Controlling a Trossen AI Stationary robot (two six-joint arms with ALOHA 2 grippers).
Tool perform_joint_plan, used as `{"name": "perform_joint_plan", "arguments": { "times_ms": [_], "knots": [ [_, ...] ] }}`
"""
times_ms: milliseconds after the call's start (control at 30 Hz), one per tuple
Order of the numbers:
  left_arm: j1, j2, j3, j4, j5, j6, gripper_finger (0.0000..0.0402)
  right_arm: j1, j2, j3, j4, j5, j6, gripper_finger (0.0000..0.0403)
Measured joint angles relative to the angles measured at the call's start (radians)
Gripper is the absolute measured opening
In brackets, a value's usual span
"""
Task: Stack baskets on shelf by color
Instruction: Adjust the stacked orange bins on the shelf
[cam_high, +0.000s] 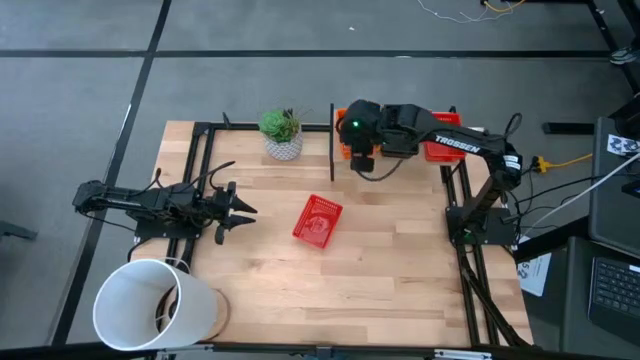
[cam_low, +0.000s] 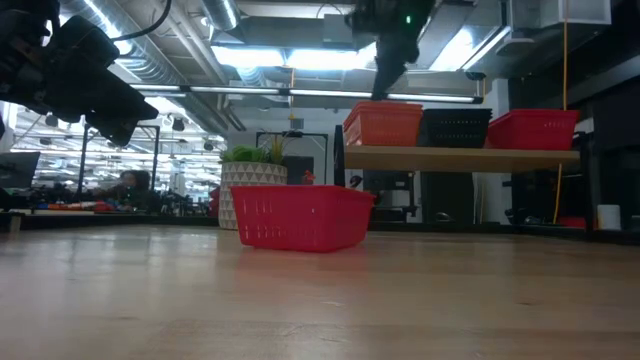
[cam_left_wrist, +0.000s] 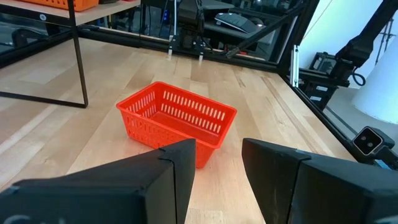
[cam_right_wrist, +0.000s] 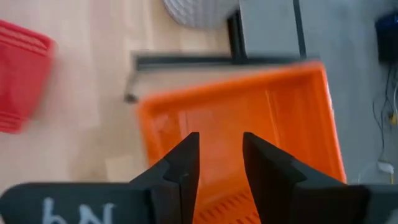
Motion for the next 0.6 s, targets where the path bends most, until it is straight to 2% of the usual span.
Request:
{"name": "perform_joint_plan", "arguments": {
  "times_ms": [267,600],
  "knots": [
    [0.0,0.0,0.0,0.0,0.0,0.0,0.0125,-0.072,0.031,-0.015,0.041,-0.017,-0.001,0.0123],
    [0.0,0.0,0.0,0.0,0.0,0.0,0.0125,-0.072,0.05,-0.015,0.054,-0.103,-0.002,0.0123]
  ]
}}
